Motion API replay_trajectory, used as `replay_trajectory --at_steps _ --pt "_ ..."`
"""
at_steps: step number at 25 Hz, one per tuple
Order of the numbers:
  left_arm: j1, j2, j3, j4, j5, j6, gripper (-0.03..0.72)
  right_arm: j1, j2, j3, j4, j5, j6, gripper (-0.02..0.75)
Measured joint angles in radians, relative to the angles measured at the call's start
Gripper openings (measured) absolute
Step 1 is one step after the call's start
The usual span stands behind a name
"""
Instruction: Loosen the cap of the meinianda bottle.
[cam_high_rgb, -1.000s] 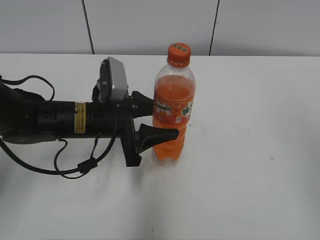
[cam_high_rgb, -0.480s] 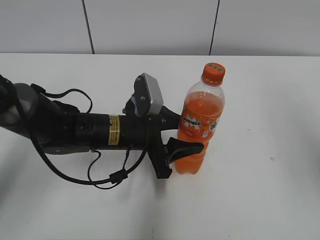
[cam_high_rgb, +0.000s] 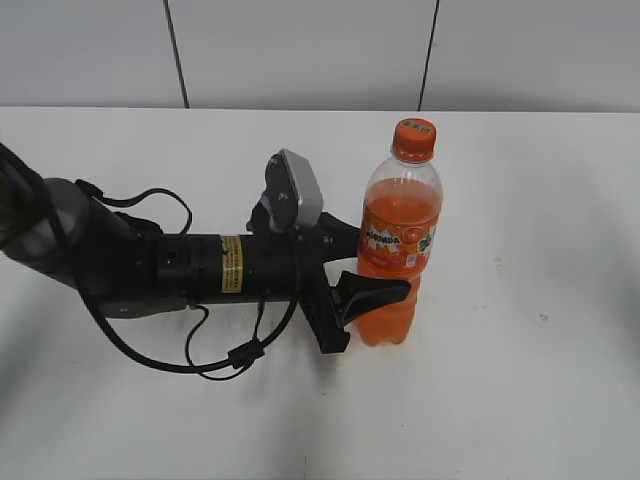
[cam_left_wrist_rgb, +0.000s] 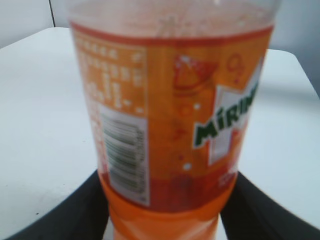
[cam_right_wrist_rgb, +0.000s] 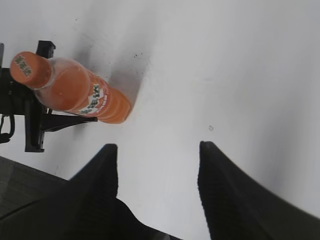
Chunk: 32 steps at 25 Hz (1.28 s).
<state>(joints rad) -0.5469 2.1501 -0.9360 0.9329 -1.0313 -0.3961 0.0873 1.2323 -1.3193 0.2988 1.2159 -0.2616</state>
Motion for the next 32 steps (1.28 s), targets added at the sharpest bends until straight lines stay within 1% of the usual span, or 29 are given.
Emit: replay_trajectory --at_steps 3,6,9,13,16,21,32 --pt "0.0 0.0 0.0 0.003 0.0 0.0 0.405 0.097 0.061 -0.061 -0.032 0.0 0.0 0.386" --pt "0.0 0.001 -0.001 0.006 0.0 0.0 0.413 0.224 0.14 -0.142 -0.084 0.0 0.016 0.386" --pt "0.0 0.001 -0.002 0.009 -0.001 0.0 0.403 0.324 0.224 -0.204 -0.128 0.0 0.04 0.386" --pt "0.0 0.001 -0.002 0.01 0.0 0.0 0.403 0.402 0.323 -0.229 -0.135 0.0 0.078 0.386" --pt "0.0 0.001 -0.002 0.011 0.0 0.0 0.403 0.42 0.375 -0.23 -0.134 0.0 0.087 0.386" --pt "0.0 0.001 -0.003 0.014 0.0 0.0 0.403 0.42 0.404 -0.231 -0.108 0.001 0.09 0.386" --pt "0.0 0.001 -0.004 0.017 0.0 0.0 0.403 0.421 0.448 -0.244 -0.088 -0.005 0.064 0.386"
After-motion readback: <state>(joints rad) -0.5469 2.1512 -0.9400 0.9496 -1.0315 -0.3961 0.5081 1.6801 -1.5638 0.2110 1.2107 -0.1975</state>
